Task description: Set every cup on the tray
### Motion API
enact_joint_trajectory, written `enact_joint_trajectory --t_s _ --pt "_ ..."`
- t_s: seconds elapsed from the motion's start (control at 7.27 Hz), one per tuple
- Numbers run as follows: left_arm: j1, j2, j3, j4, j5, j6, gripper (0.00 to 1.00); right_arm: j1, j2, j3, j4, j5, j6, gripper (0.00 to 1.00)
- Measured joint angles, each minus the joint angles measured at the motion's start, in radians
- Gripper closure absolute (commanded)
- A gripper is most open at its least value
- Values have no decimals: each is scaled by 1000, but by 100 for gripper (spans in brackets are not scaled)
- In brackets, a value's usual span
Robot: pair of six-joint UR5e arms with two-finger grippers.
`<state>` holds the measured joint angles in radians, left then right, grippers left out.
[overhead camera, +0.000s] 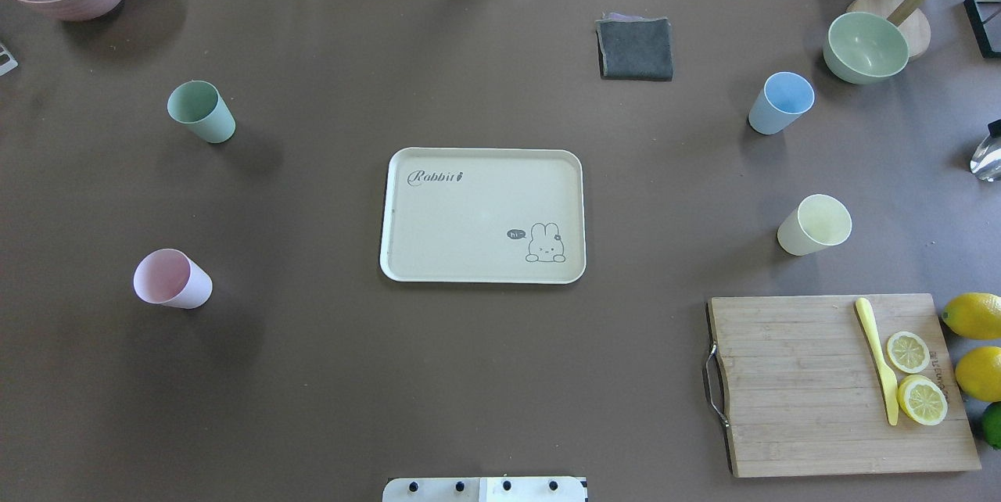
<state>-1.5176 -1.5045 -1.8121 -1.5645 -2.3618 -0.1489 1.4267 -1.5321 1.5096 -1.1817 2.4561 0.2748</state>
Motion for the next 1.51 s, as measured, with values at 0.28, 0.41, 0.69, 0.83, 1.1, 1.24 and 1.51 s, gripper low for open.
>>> enact_joint_trajectory --t_s 0.28,0.41,0.69,0.83,1.1,1.24,1.51 --pt "4 0 -5 1 -5 -1 2 -5 -22 48 4 38 -3 0" --pt "5 0 -10 -1 -5 -1 2 -17 -35 81 4 47 -2 0" --pt "13 -1 -42 -9 -24 -15 2 -74 -40 132 5 50 36 0" --pt "37 -4 -72 -23 -53 -70 2 -124 -34 164 5 27 93 0" --pt "141 -2 -111 -122 -64 -268 2 -238 -23 206 5 -27 182 2" --pt "206 -2 -115 -191 -45 -380 2 -280 -20 211 5 -44 199 2" --pt "302 -2 -117 -269 18 -517 2 -358 -16 211 4 -86 216 18"
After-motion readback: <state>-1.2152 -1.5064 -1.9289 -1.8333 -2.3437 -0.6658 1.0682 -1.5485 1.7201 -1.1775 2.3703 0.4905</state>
